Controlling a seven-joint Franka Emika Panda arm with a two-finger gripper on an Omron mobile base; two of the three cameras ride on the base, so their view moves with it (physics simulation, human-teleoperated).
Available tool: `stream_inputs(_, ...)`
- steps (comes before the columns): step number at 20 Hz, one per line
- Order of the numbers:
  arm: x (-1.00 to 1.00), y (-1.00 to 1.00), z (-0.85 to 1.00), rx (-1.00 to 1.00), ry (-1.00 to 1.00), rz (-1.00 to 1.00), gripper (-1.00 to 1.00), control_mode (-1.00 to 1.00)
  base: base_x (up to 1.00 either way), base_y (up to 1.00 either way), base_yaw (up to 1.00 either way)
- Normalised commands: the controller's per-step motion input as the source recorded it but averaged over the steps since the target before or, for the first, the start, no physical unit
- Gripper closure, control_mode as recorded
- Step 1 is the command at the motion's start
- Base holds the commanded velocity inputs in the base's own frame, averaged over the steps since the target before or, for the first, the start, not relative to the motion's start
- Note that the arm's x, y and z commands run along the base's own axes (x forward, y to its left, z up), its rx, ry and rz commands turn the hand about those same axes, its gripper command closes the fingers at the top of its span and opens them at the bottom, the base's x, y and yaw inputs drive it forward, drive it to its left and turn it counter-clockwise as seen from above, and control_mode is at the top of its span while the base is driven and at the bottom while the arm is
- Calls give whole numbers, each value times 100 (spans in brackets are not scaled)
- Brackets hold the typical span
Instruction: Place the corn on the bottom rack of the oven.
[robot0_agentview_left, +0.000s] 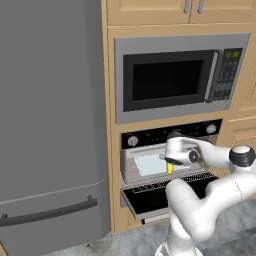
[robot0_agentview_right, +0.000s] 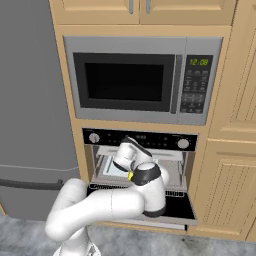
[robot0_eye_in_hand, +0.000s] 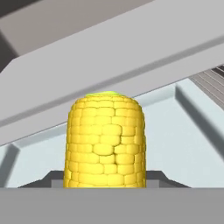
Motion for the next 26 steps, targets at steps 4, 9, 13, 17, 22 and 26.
stream_inputs(4,3,0,0,0,0,0,-100,-100,0,0,0)
stream_inputs(9,0,0,0,0,-2,0,-100,-100,0,0,0)
stream_inputs(13,0,0,0,0,0,0,-100,-100,0,0,0)
stream_inputs(17,-9,0,0,0,0,0,-100,-100,0,0,0)
stream_inputs(22,-26,0,0,-1,0,0,-100,-100,0,0,0)
stream_inputs(26,-26,0,0,-9,-11,0,-100,-100,0,0,0)
